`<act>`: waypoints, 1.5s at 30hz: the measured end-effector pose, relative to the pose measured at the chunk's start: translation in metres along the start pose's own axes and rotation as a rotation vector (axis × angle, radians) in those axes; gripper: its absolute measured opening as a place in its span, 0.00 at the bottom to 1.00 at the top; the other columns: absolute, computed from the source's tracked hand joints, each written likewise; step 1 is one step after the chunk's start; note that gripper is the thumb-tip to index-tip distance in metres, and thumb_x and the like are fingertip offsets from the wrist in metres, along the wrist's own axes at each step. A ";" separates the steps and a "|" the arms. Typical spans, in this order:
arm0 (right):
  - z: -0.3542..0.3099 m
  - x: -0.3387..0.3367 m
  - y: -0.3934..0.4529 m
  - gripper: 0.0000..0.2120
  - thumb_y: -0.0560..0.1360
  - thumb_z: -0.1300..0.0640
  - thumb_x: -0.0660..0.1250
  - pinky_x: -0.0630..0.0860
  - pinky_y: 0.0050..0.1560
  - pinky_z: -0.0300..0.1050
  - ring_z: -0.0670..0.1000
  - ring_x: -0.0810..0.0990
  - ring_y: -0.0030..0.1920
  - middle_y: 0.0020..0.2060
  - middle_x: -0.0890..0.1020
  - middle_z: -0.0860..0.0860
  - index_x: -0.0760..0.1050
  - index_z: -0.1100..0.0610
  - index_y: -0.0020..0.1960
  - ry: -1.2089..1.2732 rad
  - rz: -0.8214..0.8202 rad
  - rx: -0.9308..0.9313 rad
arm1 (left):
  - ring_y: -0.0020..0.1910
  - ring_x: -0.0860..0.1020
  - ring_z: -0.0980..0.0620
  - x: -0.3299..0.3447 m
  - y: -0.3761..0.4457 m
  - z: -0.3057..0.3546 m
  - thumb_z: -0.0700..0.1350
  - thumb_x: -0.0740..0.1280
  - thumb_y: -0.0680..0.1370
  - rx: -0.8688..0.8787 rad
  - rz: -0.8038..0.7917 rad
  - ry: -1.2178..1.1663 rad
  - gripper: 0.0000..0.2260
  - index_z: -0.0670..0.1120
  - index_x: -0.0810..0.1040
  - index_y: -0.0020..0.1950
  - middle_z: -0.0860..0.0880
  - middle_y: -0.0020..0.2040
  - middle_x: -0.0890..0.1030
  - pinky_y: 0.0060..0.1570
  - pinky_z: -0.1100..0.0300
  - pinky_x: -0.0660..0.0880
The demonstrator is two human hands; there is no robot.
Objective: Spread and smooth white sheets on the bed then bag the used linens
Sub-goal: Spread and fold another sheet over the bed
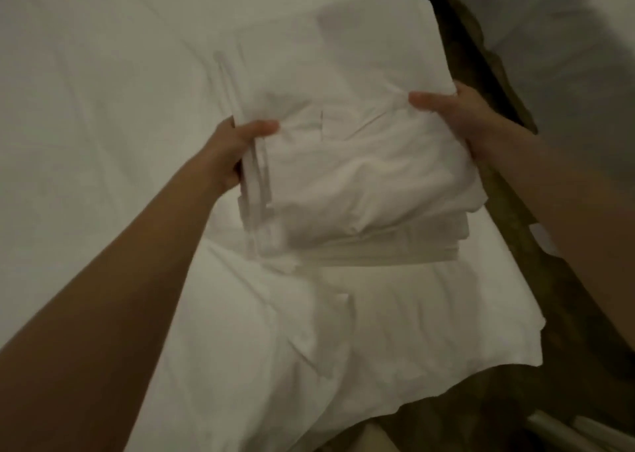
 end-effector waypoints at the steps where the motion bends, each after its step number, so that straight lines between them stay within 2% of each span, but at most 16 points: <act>1: -0.012 0.015 -0.007 0.25 0.73 0.52 0.72 0.74 0.38 0.34 0.41 0.78 0.46 0.48 0.77 0.41 0.70 0.52 0.67 0.002 -0.020 -0.024 | 0.35 0.83 0.56 -0.019 -0.009 0.011 0.37 0.68 0.76 0.024 0.020 -0.004 0.06 0.45 0.79 0.51 0.53 0.36 0.85 0.35 0.64 0.78; 4: -0.034 0.080 -0.031 0.25 0.71 0.56 0.74 0.76 0.40 0.33 0.40 0.80 0.46 0.49 0.79 0.42 0.72 0.53 0.66 0.017 -0.089 -0.104 | 0.37 0.83 0.56 -0.094 -0.045 0.023 0.38 0.68 0.76 0.075 0.089 -0.007 0.06 0.44 0.79 0.53 0.52 0.38 0.85 0.36 0.64 0.78; 8: -0.023 0.192 -0.071 0.20 0.71 0.64 0.73 0.75 0.36 0.30 0.35 0.80 0.35 0.44 0.80 0.45 0.73 0.57 0.60 0.088 -0.204 -0.148 | 0.43 0.84 0.54 -0.210 -0.101 -0.008 0.39 0.68 0.76 0.051 0.225 0.000 0.14 0.42 0.77 0.62 0.50 0.47 0.85 0.39 0.63 0.79; 11: 0.005 0.287 -0.104 0.25 0.69 0.62 0.76 0.78 0.41 0.34 0.41 0.82 0.42 0.49 0.82 0.49 0.73 0.58 0.63 0.114 -0.322 -0.098 | 0.46 0.83 0.54 -0.294 -0.152 -0.049 0.39 0.68 0.76 -0.011 0.332 0.014 0.14 0.44 0.77 0.62 0.49 0.51 0.84 0.39 0.63 0.79; 15: 0.053 0.394 -0.151 0.27 0.69 0.61 0.76 0.78 0.41 0.34 0.43 0.82 0.45 0.51 0.82 0.50 0.72 0.58 0.65 0.106 -0.439 0.011 | 0.37 0.83 0.56 -0.387 -0.210 -0.107 0.36 0.68 0.76 -0.110 0.473 0.026 0.08 0.46 0.79 0.52 0.52 0.39 0.85 0.33 0.64 0.79; 19: 0.100 0.468 -0.189 0.29 0.68 0.59 0.77 0.79 0.46 0.37 0.47 0.82 0.51 0.55 0.82 0.50 0.72 0.57 0.66 0.067 -0.500 0.101 | 0.39 0.82 0.54 -0.451 -0.244 -0.160 0.37 0.70 0.75 -0.225 0.554 0.010 0.13 0.42 0.77 0.59 0.48 0.46 0.82 0.32 0.65 0.79; 22: 0.126 0.504 -0.203 0.28 0.69 0.59 0.77 0.79 0.51 0.39 0.47 0.81 0.52 0.55 0.81 0.50 0.71 0.58 0.66 0.055 -0.496 0.134 | 0.36 0.80 0.60 -0.480 -0.252 -0.190 0.38 0.70 0.76 -0.258 0.589 -0.005 0.15 0.44 0.74 0.61 0.51 0.46 0.80 0.29 0.67 0.77; 24: 0.148 0.520 -0.211 0.29 0.69 0.58 0.77 0.78 0.56 0.44 0.49 0.81 0.54 0.57 0.81 0.51 0.71 0.58 0.66 0.017 -0.482 0.168 | 0.38 0.82 0.59 -0.494 -0.254 -0.216 0.39 0.71 0.75 -0.284 0.582 0.001 0.16 0.43 0.75 0.62 0.48 0.50 0.81 0.34 0.65 0.78; 27: 0.179 0.531 -0.220 0.27 0.68 0.57 0.77 0.77 0.57 0.46 0.50 0.80 0.54 0.58 0.80 0.52 0.72 0.58 0.65 -0.028 -0.418 0.210 | 0.54 0.79 0.50 -0.500 -0.255 -0.256 0.44 0.74 0.74 -0.328 0.610 0.069 0.24 0.41 0.73 0.67 0.47 0.59 0.79 0.52 0.57 0.76; 31: 0.193 0.530 -0.224 0.31 0.69 0.49 0.76 0.74 0.55 0.45 0.52 0.77 0.56 0.58 0.77 0.51 0.69 0.58 0.67 -0.215 -0.296 0.222 | 0.57 0.76 0.49 -0.500 -0.253 -0.280 0.50 0.75 0.72 -0.368 0.681 0.107 0.28 0.40 0.72 0.67 0.47 0.59 0.77 0.58 0.55 0.73; 34: 0.188 0.527 -0.231 0.35 0.70 0.48 0.76 0.72 0.61 0.47 0.56 0.75 0.62 0.64 0.75 0.56 0.65 0.60 0.69 -0.349 -0.264 0.234 | 0.62 0.76 0.41 -0.500 -0.250 -0.277 0.61 0.75 0.66 -0.401 0.651 0.266 0.41 0.38 0.70 0.70 0.41 0.64 0.76 0.63 0.46 0.74; 35: 0.182 0.525 -0.235 0.35 0.70 0.49 0.75 0.71 0.62 0.47 0.56 0.74 0.64 0.65 0.74 0.57 0.64 0.61 0.70 -0.406 -0.277 0.222 | 0.64 0.74 0.39 -0.496 -0.250 -0.270 0.61 0.74 0.67 -0.435 0.633 0.328 0.42 0.37 0.66 0.72 0.39 0.67 0.74 0.64 0.46 0.72; 37: 0.162 0.518 -0.245 0.34 0.72 0.52 0.74 0.69 0.62 0.45 0.57 0.73 0.65 0.67 0.71 0.58 0.62 0.60 0.71 -0.496 -0.315 0.174 | 0.69 0.68 0.37 -0.483 -0.254 -0.253 0.53 0.71 0.75 -0.504 0.619 0.475 0.38 0.36 0.56 0.75 0.36 0.72 0.66 0.67 0.47 0.67; 39: 0.131 0.507 -0.257 0.30 0.74 0.52 0.71 0.68 0.62 0.45 0.56 0.72 0.65 0.68 0.68 0.58 0.63 0.59 0.71 -0.538 -0.356 0.074 | 0.71 0.65 0.37 -0.472 -0.260 -0.233 0.51 0.67 0.78 -0.477 0.596 0.604 0.35 0.38 0.54 0.77 0.36 0.74 0.62 0.69 0.46 0.65; 42: 0.075 0.483 -0.282 0.23 0.79 0.47 0.63 0.67 0.66 0.48 0.56 0.71 0.66 0.68 0.67 0.56 0.67 0.57 0.69 -0.636 -0.429 -0.099 | 0.73 0.62 0.40 -0.452 -0.273 -0.190 0.52 0.63 0.81 -0.307 0.539 0.803 0.28 0.40 0.60 0.76 0.39 0.75 0.61 0.71 0.47 0.61; 45: 0.023 0.450 -0.307 0.24 0.80 0.42 0.56 0.66 0.66 0.50 0.56 0.70 0.66 0.68 0.68 0.55 0.68 0.57 0.69 -0.812 -0.490 -0.207 | 0.71 0.66 0.41 -0.418 -0.287 -0.133 0.52 0.61 0.81 -0.160 0.496 0.883 0.22 0.40 0.68 0.72 0.40 0.73 0.66 0.70 0.50 0.62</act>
Point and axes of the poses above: each hand's wrist, its own y-axis towards the middle knuckle, its own x-axis out of the palm, z = x × y, the point moved 1 cm from there along y, towards the middle knuckle
